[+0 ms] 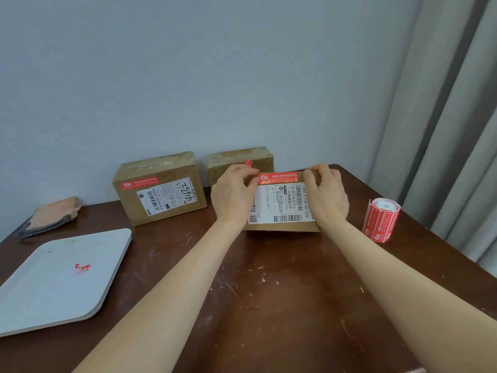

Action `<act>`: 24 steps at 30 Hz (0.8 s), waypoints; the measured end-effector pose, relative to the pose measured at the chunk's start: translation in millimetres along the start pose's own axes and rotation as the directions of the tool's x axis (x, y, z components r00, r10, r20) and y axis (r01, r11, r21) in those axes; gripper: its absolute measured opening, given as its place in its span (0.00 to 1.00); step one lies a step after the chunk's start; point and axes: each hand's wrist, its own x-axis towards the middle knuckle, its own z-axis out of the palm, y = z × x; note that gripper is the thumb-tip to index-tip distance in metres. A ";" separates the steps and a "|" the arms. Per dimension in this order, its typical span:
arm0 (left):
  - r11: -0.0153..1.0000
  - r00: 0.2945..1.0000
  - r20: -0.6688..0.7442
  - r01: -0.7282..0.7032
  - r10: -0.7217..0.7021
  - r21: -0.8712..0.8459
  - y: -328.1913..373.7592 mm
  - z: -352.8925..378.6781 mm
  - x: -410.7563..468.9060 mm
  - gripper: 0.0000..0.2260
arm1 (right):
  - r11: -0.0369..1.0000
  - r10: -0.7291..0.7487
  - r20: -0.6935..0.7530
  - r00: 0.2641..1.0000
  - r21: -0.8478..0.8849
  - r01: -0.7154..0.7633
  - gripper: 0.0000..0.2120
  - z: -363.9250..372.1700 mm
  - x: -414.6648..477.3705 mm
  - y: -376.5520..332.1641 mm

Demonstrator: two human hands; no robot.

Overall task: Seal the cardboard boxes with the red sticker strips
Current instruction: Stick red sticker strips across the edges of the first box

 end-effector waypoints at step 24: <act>0.996 0.934 0.356 -0.003 -0.029 0.088 3.3 -13.3 34.3 0.04 | 1.000 -0.027 0.000 1.000 -0.011 0.027 0.12 -1.8 -2.1 0.1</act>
